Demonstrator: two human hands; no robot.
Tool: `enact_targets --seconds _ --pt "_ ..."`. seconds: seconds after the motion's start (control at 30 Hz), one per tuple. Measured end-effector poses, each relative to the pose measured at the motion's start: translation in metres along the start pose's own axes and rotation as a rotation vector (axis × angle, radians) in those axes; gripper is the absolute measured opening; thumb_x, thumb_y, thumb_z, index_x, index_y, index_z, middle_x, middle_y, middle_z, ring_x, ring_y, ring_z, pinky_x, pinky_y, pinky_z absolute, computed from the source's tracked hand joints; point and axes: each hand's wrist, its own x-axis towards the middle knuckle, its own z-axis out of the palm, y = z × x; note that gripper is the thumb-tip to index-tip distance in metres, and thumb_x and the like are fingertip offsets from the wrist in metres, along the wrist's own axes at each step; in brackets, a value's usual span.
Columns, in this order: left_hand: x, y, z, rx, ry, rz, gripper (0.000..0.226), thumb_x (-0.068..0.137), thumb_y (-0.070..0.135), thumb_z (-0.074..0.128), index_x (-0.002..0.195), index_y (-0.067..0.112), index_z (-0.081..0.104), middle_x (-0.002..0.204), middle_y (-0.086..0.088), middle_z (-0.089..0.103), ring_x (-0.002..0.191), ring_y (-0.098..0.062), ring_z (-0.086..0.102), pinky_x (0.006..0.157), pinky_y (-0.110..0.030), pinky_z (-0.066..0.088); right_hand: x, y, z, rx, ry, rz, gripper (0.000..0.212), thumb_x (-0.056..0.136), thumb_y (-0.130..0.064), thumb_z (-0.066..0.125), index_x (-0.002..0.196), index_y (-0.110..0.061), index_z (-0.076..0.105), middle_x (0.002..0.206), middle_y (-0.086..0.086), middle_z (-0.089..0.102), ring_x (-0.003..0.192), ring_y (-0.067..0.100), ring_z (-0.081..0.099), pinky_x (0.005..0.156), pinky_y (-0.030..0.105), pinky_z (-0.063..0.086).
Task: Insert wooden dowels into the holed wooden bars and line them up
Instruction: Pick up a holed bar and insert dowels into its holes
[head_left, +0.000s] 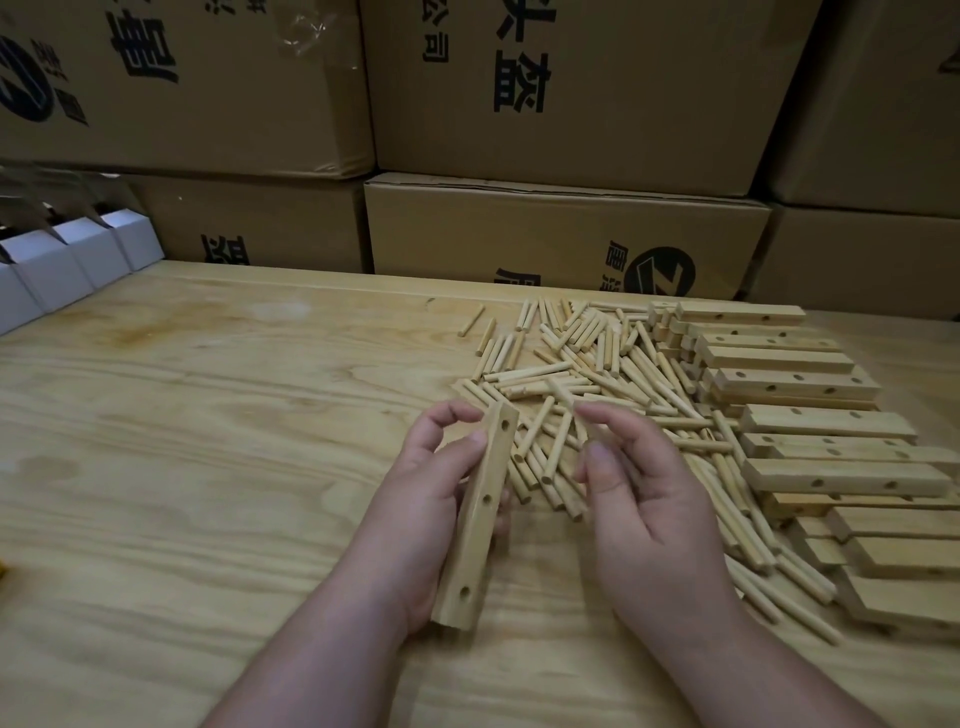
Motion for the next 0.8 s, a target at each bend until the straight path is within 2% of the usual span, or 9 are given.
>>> enact_targets --seconds 0.13,0.2,0.27,0.4,0.5,0.57,0.63,0.7,0.8 --pt "-0.0024 0.0014 0.0015 0.039 -0.072 -0.012 0.012 0.083 0.021 0.065 0.089 0.026 0.075 0.076 -0.011 0.065 0.059 -0.02 0.059 0.044 -0.027 0.048 0.0009 0.0017 0.0003 -0.142 -0.08 -0.061 0.036 0.098 -0.011 0.051 0.12 -0.033 0.07 0.095 -0.012 0.048 0.078 0.011 0.055 0.068 0.01 0.041" --pt "-0.0021 0.0013 0.0008 0.038 -0.105 -0.05 0.028 0.09 0.015 0.054 0.099 0.021 0.08 0.081 -0.013 0.069 0.061 -0.021 0.062 0.045 -0.028 0.05 0.0002 0.0023 0.0017 -0.228 -0.141 -0.06 0.042 0.091 -0.017 0.058 0.13 -0.031 0.063 0.099 -0.021 0.042 0.082 0.006 0.055 0.07 0.008 0.041" --pt "-0.0029 0.0024 0.0006 -0.03 -0.152 -0.108 0.045 0.081 0.017 0.042 0.106 0.013 0.079 0.083 -0.016 0.068 0.057 -0.022 0.06 0.044 -0.028 0.049 -0.0004 0.0026 0.0023 -0.303 -0.175 -0.077 0.047 0.086 -0.026 0.064 0.134 -0.03 0.061 0.099 -0.024 0.039 0.082 0.002 0.053 0.072 0.008 0.039" --pt "-0.0032 0.0017 0.0027 -0.093 -0.177 -0.083 0.054 0.077 0.03 0.037 0.098 0.008 0.081 0.067 -0.007 0.057 0.048 -0.016 0.044 0.041 -0.024 0.036 -0.0002 0.0011 0.0012 -0.348 -0.105 -0.066 0.037 0.077 -0.045 0.073 0.114 -0.037 0.072 0.089 -0.021 0.042 0.076 0.005 0.053 0.065 0.009 0.038" --pt "-0.0031 -0.0011 0.0045 -0.106 -0.179 -0.076 0.059 0.085 0.048 0.04 0.106 0.008 0.079 0.071 -0.008 0.05 0.059 -0.018 0.047 0.053 -0.029 0.043 -0.0009 0.003 0.0012 -0.339 -0.055 -0.043 0.026 0.076 -0.051 0.071 0.09 -0.029 0.072 0.084 -0.017 0.046 0.068 0.011 0.054 0.056 0.014 0.039" --pt "-0.0027 -0.0039 0.0057 -0.072 -0.13 -0.009 0.065 0.089 0.059 0.04 0.113 0.008 0.073 0.088 -0.019 0.065 0.079 -0.025 0.064 0.071 -0.039 0.056 -0.0012 0.0031 0.0017 -0.341 -0.065 -0.029 0.027 0.076 -0.055 0.069 0.087 -0.03 0.07 0.084 -0.018 0.048 0.068 0.011 0.054 0.056 0.014 0.039" --pt "-0.0026 -0.0048 0.0075 -0.065 -0.041 0.059 0.051 0.088 0.053 0.048 0.107 0.01 0.068 0.094 -0.019 0.071 0.086 -0.029 0.07 0.079 -0.047 0.056 -0.0015 0.0018 0.0026 -0.325 -0.103 -0.015 0.026 0.077 -0.055 0.066 0.085 -0.031 0.068 0.085 -0.017 0.051 0.071 0.01 0.055 0.059 0.013 0.04" --pt "-0.0029 -0.0034 0.0073 -0.097 0.045 0.089 0.029 0.084 0.043 0.058 0.095 0.017 0.065 0.077 -0.008 0.064 0.066 -0.021 0.062 0.063 -0.038 0.051 -0.002 0.0007 0.0032 -0.27 -0.134 -0.022 0.018 0.087 -0.045 0.06 0.091 -0.031 0.07 0.087 -0.015 0.057 0.079 0.008 0.06 0.066 0.013 0.042" --pt "-0.0033 -0.0004 0.0044 -0.089 0.064 0.06 0.028 0.086 0.047 0.056 0.097 0.021 0.06 0.066 -0.003 0.045 0.049 -0.016 0.031 0.044 -0.022 0.03 -0.0033 0.0019 0.0027 -0.202 -0.168 0.009 0.028 0.097 -0.031 0.045 0.115 -0.043 0.063 0.097 -0.017 0.062 0.083 0.005 0.062 0.069 0.012 0.044"
